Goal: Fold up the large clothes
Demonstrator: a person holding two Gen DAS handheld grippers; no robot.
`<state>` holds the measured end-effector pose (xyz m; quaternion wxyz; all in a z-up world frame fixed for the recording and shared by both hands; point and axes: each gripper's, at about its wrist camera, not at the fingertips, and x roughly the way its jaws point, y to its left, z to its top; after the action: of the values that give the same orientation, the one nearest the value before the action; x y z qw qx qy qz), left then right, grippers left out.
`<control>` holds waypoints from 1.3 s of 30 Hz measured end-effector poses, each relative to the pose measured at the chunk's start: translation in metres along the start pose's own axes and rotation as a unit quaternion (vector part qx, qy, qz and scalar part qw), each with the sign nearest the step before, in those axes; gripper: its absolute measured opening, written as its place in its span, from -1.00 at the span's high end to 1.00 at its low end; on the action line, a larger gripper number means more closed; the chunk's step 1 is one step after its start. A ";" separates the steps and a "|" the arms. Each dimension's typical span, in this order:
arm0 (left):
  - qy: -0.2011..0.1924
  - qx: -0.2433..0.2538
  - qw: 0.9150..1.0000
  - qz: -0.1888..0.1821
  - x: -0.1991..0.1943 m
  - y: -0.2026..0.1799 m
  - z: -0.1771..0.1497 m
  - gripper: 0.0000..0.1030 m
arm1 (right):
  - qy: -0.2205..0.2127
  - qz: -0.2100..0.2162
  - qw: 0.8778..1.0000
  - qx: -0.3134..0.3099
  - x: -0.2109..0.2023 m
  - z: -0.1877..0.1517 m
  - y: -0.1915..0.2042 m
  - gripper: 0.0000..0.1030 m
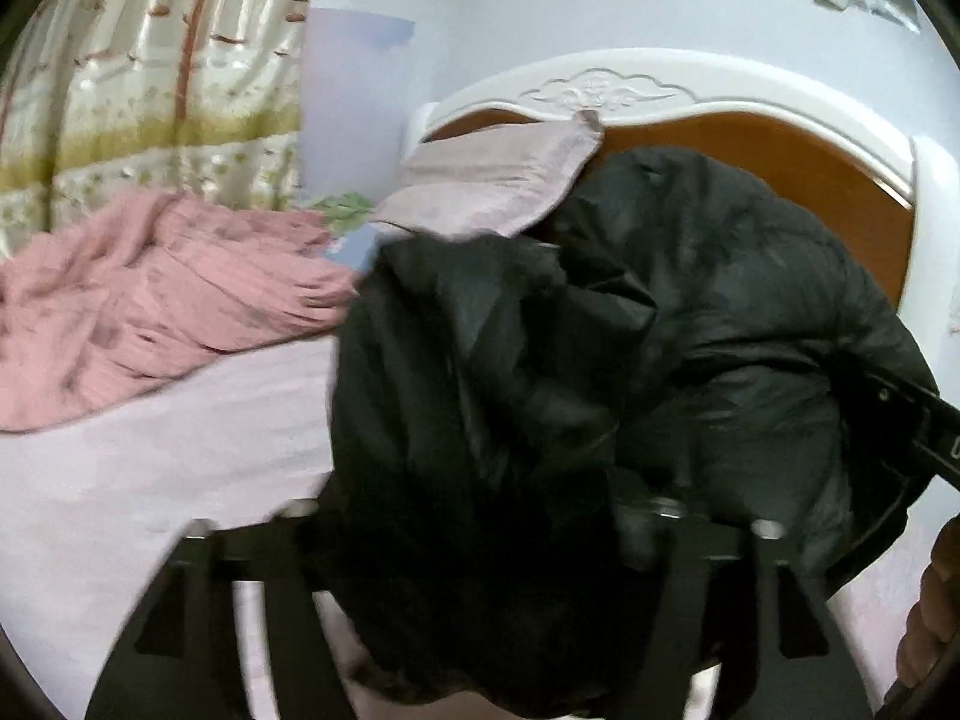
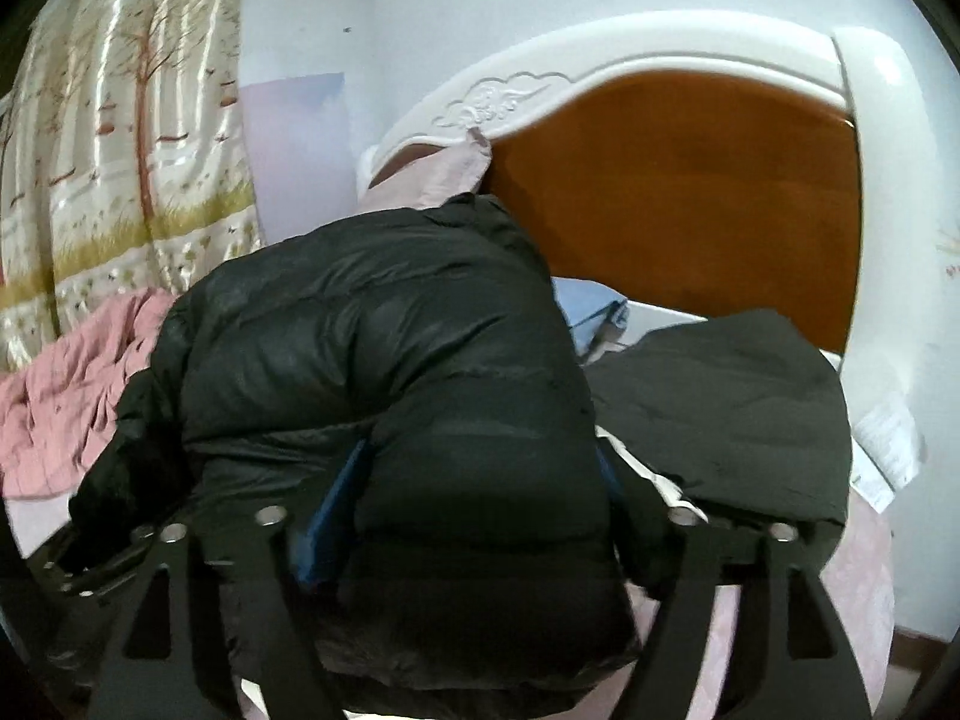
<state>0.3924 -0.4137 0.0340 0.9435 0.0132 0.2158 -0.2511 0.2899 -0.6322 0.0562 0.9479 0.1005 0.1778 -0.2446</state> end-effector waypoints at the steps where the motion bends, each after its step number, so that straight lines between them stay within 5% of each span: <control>1: -0.018 0.002 1.000 0.019 -0.014 0.003 0.003 -0.61 | -0.005 -0.001 1.000 0.000 -0.007 0.001 -0.001 -0.73; 6: -0.082 0.001 0.997 -0.004 -0.082 0.026 0.024 -0.93 | -0.042 -0.011 0.999 -0.011 -0.058 0.022 -0.001 -0.76; 7: -0.098 0.004 0.995 0.002 -0.099 0.029 0.027 -0.98 | -0.056 -0.008 0.998 0.000 -0.071 0.025 -0.002 -0.94; 12: -0.143 0.037 0.989 0.023 -0.166 0.040 0.032 -0.99 | -0.113 0.058 0.989 0.072 -0.136 0.034 -0.004 -1.00; 17: -0.147 0.022 0.988 0.031 -0.217 0.068 0.020 -0.99 | -0.093 0.130 0.984 0.080 -0.177 0.008 0.020 -1.00; 23: -0.140 0.033 0.988 0.059 -0.265 0.083 -0.026 -0.99 | -0.065 0.115 0.990 0.048 -0.199 -0.042 0.055 -1.00; 30: -0.112 0.037 0.990 0.084 -0.280 0.113 -0.086 -0.99 | -0.032 0.117 0.992 0.020 -0.216 -0.129 0.079 -1.00; 34: -0.099 0.011 0.991 0.090 -0.268 0.132 -0.122 -0.99 | -0.031 0.113 0.993 -0.014 -0.232 -0.149 0.095 -1.00; 37: -0.091 0.015 0.984 0.151 -0.251 0.133 -0.153 -0.99 | -0.043 0.083 0.995 -0.042 -0.244 -0.161 0.106 -1.00; 39: -0.079 0.003 0.985 0.152 -0.245 0.137 -0.150 -0.99 | -0.050 0.080 0.994 -0.049 -0.248 -0.163 0.111 -1.00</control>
<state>0.2063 -0.1597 -0.0121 0.9847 0.0288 0.1354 -0.1054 0.0961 -0.3855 0.0140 0.9758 0.0552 0.1338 -0.1639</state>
